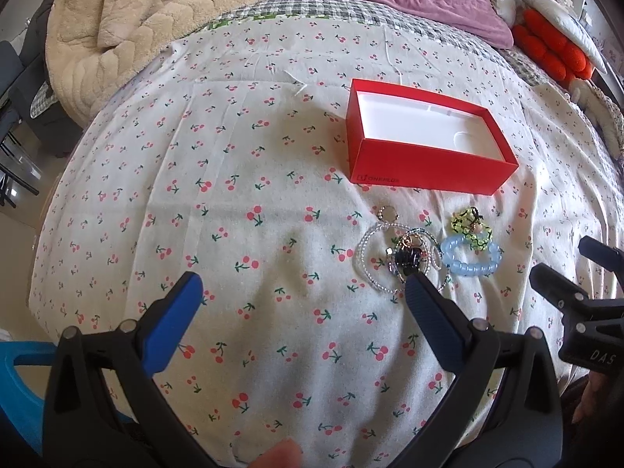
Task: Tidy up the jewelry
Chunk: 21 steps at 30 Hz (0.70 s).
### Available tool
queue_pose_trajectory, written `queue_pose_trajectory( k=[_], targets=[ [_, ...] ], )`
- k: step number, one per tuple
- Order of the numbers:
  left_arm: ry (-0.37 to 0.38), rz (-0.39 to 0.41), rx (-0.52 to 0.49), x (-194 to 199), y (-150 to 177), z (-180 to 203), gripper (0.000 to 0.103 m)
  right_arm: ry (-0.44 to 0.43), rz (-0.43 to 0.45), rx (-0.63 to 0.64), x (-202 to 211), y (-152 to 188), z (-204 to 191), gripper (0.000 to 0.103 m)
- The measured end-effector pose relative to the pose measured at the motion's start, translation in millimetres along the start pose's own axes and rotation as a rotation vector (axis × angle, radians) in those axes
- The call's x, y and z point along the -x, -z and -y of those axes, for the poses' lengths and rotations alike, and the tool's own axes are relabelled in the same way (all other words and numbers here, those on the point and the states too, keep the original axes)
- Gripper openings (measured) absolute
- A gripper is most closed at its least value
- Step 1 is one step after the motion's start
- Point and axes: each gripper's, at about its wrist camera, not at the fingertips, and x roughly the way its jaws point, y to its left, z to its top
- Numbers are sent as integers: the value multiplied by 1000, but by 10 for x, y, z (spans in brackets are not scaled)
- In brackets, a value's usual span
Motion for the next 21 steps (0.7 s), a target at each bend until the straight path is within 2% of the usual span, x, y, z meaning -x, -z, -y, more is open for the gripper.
queue_pose_trajectory(
  k=[5,9,12,14,16,19,20,21],
  targets=[
    [108,-48,13,-100,-87,-121,103,-66,-30,-4,-86,-158,141,103],
    [197,-86,35,-196,-167,-217,101,-238,-114,-77,-248,-278,312,103],
    [273,-98,66,-260,-231,-259,90,-328,-134,-106,-378,-361,369,103],
    [304,-105,60,-300,-255,-234,80,-371,-151,-124,-475,-387,384,101],
    [334,-118,49,-356,-266,-195,74,-386,-175,-134,-590,-396,380,94],
    [365,-144,36,-455,-279,-142,58,-404,-213,-139,-727,-395,370,91],
    [369,-152,32,-490,-290,-128,54,-404,-218,-134,-756,-395,361,80],
    [374,-159,25,-520,-294,-108,52,-407,-225,-125,-784,-393,348,74]
  ],
)
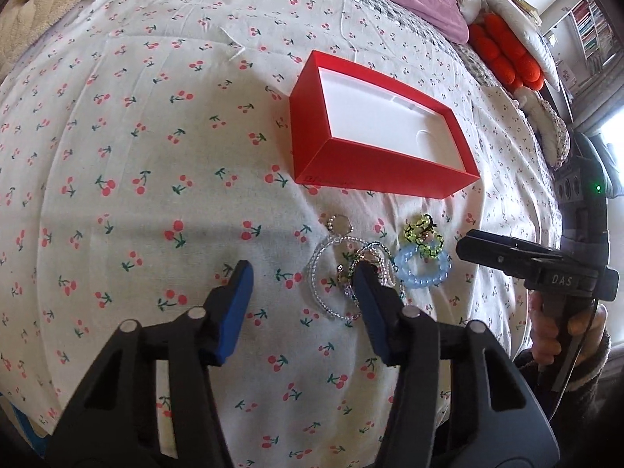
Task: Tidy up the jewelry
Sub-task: 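Grasp the white pearl bracelet with the left gripper while the right grasps the green beaded bracelet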
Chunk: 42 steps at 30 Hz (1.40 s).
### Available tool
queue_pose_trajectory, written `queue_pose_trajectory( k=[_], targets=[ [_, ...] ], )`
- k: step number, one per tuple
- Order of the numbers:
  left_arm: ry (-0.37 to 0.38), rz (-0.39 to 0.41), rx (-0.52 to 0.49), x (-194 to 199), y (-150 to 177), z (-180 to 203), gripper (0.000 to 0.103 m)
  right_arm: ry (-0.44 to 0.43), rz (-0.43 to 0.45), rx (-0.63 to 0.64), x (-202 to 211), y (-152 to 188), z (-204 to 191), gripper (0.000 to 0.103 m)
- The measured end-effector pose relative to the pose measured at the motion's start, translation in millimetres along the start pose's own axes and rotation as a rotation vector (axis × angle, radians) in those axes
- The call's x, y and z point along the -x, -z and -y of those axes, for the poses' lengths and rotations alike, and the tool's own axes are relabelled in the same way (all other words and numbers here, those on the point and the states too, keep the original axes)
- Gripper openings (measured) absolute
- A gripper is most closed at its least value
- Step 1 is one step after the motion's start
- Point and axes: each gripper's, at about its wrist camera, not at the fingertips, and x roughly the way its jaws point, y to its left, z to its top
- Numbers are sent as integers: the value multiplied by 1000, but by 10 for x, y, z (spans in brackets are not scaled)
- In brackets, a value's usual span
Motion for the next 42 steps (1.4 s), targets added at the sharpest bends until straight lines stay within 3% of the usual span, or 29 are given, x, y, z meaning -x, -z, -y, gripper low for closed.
queue_pose_trajectory(
  k=[3,5,9,15,27,29,31,42],
  targets=[
    [28,-25,-17,-96,-21,21,47,5,-14,12,-67,-1,23,67],
    [33,-41,-32,-157,-23,22,36,12,-22,17,-96,-2,49,61],
    [19,-60,-69,-271,-18,42,35,12,-24,22,-150,-18,112,58],
    [-46,-67,-141,-337,23,106,29,62,-14,59,-215,-7,92,34],
    [-165,-55,-285,-418,141,410,26,79,9,104,-246,32,-4,11],
    [-164,-60,-280,-437,158,427,10,81,13,108,-238,34,-26,10],
    [-156,-63,-262,-448,157,426,6,87,17,109,-221,35,-35,10],
    [-113,22,-220,-111,210,335,5,68,84,101,27,20,-85,9]
  ],
)
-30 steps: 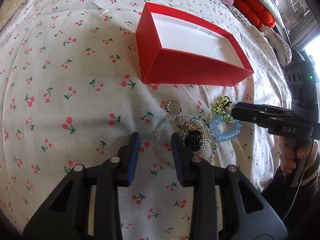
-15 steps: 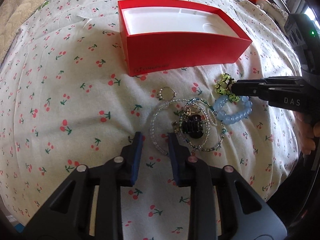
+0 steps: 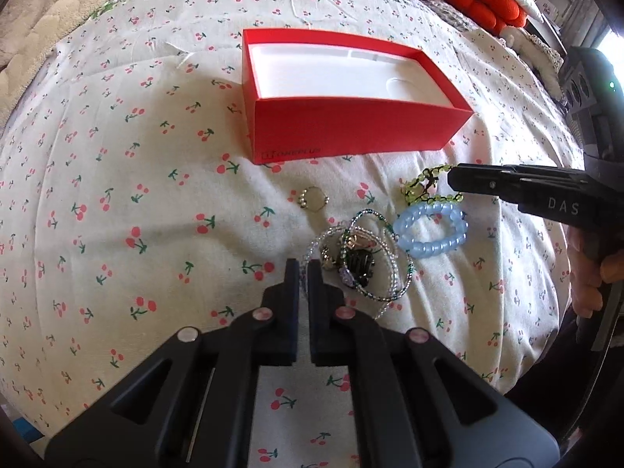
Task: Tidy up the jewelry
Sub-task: 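Lift both held bracelets and carry them over the red box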
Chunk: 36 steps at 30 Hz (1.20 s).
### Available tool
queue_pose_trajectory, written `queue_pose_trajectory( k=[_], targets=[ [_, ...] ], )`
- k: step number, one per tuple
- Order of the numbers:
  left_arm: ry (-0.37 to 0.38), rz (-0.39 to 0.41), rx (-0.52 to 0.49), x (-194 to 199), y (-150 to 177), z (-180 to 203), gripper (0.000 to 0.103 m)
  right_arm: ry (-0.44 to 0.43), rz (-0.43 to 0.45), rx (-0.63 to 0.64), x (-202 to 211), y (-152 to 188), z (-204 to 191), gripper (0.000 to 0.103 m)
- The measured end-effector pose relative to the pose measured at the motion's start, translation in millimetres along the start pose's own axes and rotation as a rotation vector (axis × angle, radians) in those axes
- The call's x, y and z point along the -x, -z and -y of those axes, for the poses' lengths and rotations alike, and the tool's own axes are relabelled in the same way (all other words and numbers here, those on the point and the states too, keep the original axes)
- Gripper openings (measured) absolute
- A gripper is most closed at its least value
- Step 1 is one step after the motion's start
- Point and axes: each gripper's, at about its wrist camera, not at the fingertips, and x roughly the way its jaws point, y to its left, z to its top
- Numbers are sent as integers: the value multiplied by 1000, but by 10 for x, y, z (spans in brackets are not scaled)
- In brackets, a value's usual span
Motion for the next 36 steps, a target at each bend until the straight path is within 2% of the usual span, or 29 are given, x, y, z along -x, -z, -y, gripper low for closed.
queue_pose_trajectory(
  k=[7,25,31,36],
  targets=[
    [13,83,-6,256,-124,93,5,-11,40,11,159,-25,-86,9],
    [51,238,-22,769,-549,314,5,-51,157,-8,649,-225,-231,9],
    [68,268,-9,800,-754,382,5,-84,214,-46,824,-397,-237,9],
    [117,262,6,687,-917,420,5,-104,260,-78,905,-516,-203,9]
  ],
)
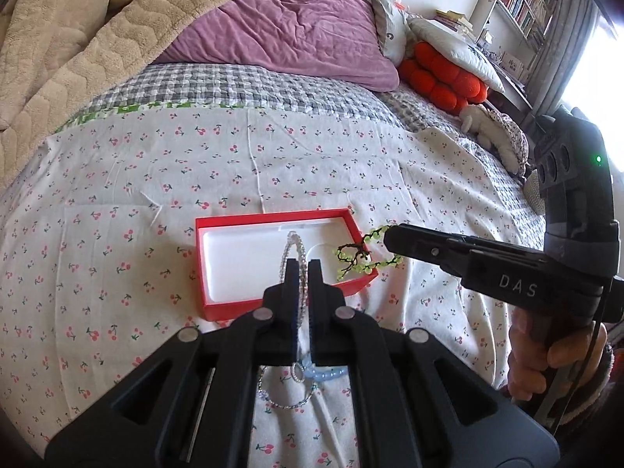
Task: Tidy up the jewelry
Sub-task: 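Lift both held bracelets and carry them over the red box, then lower both bracelets into the red box and open both grippers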
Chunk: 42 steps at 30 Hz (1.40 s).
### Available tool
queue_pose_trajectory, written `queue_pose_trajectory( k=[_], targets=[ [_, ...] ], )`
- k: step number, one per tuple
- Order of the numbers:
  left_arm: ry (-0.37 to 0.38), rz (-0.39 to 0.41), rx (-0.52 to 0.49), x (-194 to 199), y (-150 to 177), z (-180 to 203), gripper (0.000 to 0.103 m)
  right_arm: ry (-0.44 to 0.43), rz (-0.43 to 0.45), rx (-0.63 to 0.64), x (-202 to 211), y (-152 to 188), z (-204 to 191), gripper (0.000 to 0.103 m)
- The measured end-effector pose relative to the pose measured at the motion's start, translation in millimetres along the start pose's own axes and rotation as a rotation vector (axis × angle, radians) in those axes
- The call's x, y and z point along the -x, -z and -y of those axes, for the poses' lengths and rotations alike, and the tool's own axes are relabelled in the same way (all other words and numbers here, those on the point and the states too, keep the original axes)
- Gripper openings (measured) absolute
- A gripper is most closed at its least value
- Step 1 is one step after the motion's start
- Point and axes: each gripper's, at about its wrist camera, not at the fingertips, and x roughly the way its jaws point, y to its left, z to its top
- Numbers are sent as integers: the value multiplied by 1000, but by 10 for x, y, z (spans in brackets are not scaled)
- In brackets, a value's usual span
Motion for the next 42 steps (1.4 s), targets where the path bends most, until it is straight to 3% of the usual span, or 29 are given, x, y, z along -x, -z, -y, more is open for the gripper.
queue_pose_trajectory(
  k=[6,13,16,21,28,30,32,35,36,39,42],
  targets=[
    [27,-44,73,-382,-73,-202,5,-7,-4,-27,-136,-102,28,9],
    [-72,-105,100,-699,-27,-506,5,-49,-96,-54,-543,-104,1,9],
    [-121,-123,104,-767,0,-575,5,-17,-116,-50,-678,-85,15,9],
    [-140,-122,98,-782,-12,-614,5,93,-119,-32,-767,-65,152,9],
    [-154,-121,69,-810,-23,-543,5,101,-96,-50,-710,-86,291,11],
    [-160,-116,61,-797,-33,-516,14,79,-83,-65,-692,-98,311,14],
    [-161,-112,55,-768,-34,-489,39,75,-88,-83,-673,-104,336,15],
    [-175,-101,34,-690,-11,-438,54,90,-83,-61,-607,-78,326,21],
    [-178,-100,31,-661,3,-430,57,100,-87,-48,-587,-61,316,28],
    [-181,-98,39,-560,69,-432,68,106,-76,-22,-489,9,297,74],
    [-180,-117,42,-494,180,-443,80,112,-59,15,-376,83,248,75]
  ],
)
